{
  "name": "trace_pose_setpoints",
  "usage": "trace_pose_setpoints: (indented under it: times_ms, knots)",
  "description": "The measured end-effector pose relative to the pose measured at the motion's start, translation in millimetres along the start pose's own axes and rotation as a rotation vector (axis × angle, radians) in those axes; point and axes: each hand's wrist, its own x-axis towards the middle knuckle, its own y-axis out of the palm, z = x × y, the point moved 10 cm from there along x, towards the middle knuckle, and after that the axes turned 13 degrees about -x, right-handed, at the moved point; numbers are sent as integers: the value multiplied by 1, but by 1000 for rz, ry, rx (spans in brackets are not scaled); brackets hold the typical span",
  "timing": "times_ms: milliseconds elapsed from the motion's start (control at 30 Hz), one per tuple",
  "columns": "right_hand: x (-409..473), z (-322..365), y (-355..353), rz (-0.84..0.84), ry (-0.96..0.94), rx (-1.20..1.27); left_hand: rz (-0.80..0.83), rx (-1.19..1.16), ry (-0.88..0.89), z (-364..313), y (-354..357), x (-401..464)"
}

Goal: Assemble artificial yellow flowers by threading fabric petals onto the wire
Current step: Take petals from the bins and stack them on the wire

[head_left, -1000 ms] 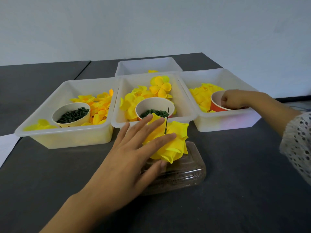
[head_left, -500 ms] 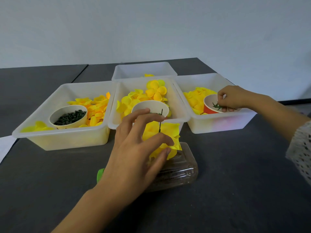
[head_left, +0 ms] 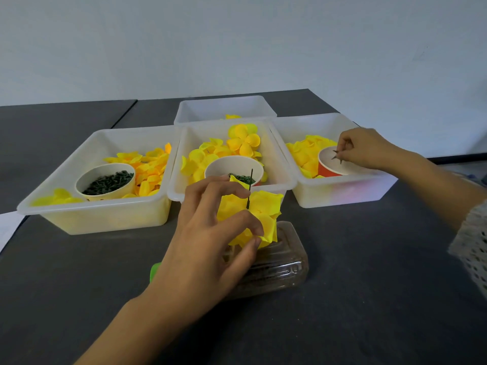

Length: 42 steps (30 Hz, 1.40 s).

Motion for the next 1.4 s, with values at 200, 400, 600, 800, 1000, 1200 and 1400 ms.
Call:
trace_pose_setpoints:
  times_ms: [200,400,600,800,1000,1200,1400]
  knots:
    - [-38,77,-68,-289,-140,316,-35,-95,-68,4,-7,-3]
    - [-93,174,-74,-154,-424,576,40,-7,-133,14,-1,-6]
    - [-117,202,-70,-190,-498,579,127,59,-83,16,8,-13]
    - [-130,196,-71,-247,-538,579,140,88,-75,17,7,-15]
    - [-146,203,-78,-418,-672,371,128,66,-74,18,8,-16]
    - [-164,213,-73,-572,-835,52,101,45,-67,17,6,-14]
    - [-143,171,-93,-588,-445,437,30,28,-71,17,3,-11]
